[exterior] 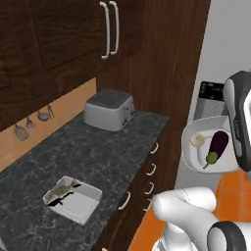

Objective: Take the meat container that has the fish and place it on the second highest rack of the freezer. Then take the vegetable container that has the eggplant and garlic and place it on the highest rack of the freezer.

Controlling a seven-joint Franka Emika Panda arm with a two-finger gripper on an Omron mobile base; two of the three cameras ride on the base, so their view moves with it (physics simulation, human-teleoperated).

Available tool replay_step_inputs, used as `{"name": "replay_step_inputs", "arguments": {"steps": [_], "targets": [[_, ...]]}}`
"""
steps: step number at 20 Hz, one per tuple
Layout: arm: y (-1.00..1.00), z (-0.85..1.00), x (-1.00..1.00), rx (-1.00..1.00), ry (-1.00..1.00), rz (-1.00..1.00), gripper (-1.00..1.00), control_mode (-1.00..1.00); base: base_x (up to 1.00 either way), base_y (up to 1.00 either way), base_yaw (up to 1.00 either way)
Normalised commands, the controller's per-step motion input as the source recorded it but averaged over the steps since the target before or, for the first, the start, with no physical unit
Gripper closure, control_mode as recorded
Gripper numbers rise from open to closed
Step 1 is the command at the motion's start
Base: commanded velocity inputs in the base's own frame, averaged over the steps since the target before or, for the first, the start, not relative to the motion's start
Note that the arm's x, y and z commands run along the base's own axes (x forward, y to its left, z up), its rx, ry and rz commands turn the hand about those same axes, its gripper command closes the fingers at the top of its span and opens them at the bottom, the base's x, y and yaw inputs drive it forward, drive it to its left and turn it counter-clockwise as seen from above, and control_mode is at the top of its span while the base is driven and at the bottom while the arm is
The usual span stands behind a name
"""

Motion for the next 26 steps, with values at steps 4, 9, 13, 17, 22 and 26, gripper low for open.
{"name": "replay_step_inputs", "arguments": {"steps": [4, 9, 13, 17, 22, 26], "targets": [[0.00, 0.00, 0.00, 0.00, 0.00, 0.00, 1.00, 1.00, 0.00, -0.43, -0.54], [0.00, 0.00, 0.00, 0.00, 0.00, 0.00, 1.00, 1.00, 0.00, -0.75, -0.35], [0.00, 0.00, 0.00, 0.00, 0.00, 0.00, 1.00, 1.00, 0.02, -0.88, -0.26], [0.00, 0.00, 0.00, 0.00, 0.00, 0.00, 1.00, 1.00, 0.36, -0.49, -0.18], [0.00, 0.00, 0.00, 0.00, 0.00, 0.00, 1.00, 1.00, 0.61, -0.31, -0.15], [0.00, 0.00, 0.00, 0.00, 0.00, 0.00, 1.00, 1.00, 0.36, -0.82, -0.02]]}}
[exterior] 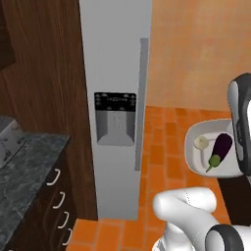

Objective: Take the meat container that has the fish and place it on the second highest rack of the freezer. Then take the vegetable container that has the eggplant and garlic and place it on the highest rack of the freezer.

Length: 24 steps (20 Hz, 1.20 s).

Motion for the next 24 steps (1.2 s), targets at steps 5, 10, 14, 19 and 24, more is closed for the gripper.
{"name": "replay_step_inputs", "arguments": {"steps": [5, 10, 14, 19, 24], "targets": [[0.00, 0.00, 0.00, 0.00, 0.00, 0.00, 1.00, 1.00, 0.42, -0.83, 0.00], [0.00, 0.00, 0.00, 0.00, 0.00, 0.00, 1.00, 1.00, 0.66, -0.21, -0.01], [0.00, 0.00, 0.00, 0.00, 0.00, 0.00, 1.00, 1.00, 0.69, -0.67, 0.00], [0.00, 0.00, 0.00, 0.00, 0.00, 0.00, 1.00, 1.00, 0.77, -0.56, 0.02], [0.00, 0.00, 0.00, 0.00, 0.00, 0.00, 1.00, 1.00, 0.96, -0.38, 0.08]]}}
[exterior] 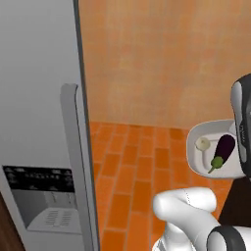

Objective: Take the meat container that has the fish and place it on the second highest rack of the freezer. Then take the vegetable container that has the eggplant and garlic and place it on the highest rack of the freezer.

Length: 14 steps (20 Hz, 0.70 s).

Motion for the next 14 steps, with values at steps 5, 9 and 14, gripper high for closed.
{"name": "replay_step_inputs", "arguments": {"steps": [5, 9, 14], "targets": [[0.00, 0.00, 0.00, 0.00, 0.00, 0.00, 1.00, 1.00, 0.90, -0.46, 0.15], [0.00, 0.00, 0.00, 0.00, 0.00, 0.00, 1.00, 1.00, 0.90, -0.51, 0.28], [0.00, 0.00, 0.00, 0.00, 0.00, 0.00, 1.00, 1.00, 0.81, -0.53, 0.36]]}}
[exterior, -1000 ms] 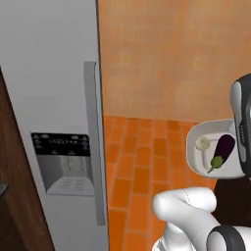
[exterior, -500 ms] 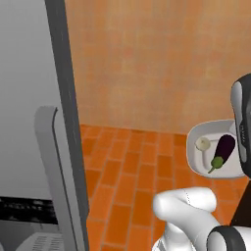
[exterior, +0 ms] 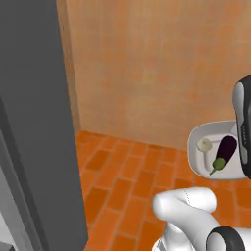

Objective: Take the meat container that has the fish and place it on the second highest rack of the freezer. Then take the vegetable container that has the eggplant and garlic and place it on the highest rack of the freezer.

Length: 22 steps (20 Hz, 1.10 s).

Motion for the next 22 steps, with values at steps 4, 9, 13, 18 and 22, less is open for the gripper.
{"name": "replay_step_inputs", "arguments": {"steps": [4, 9, 13, 18, 22], "targets": [[0.00, 0.00, 0.00, 0.00, 0.00, 0.00, 1.00, 1.00, 0.64, -0.41, 0.49], [0.00, 0.00, 0.00, 0.00, 0.00, 0.00, 1.00, 1.00, 0.17, -0.04, 0.66], [0.00, 0.00, 0.00, 0.00, 0.00, 0.00, 1.00, 1.00, 0.10, 0.30, 0.71], [0.00, 0.00, 0.00, 0.00, 0.00, 0.00, 1.00, 1.00, 0.02, 0.48, 0.69], [0.00, 0.00, 0.00, 0.00, 0.00, 0.00, 1.00, 1.00, 0.00, 0.51, 0.71]]}}
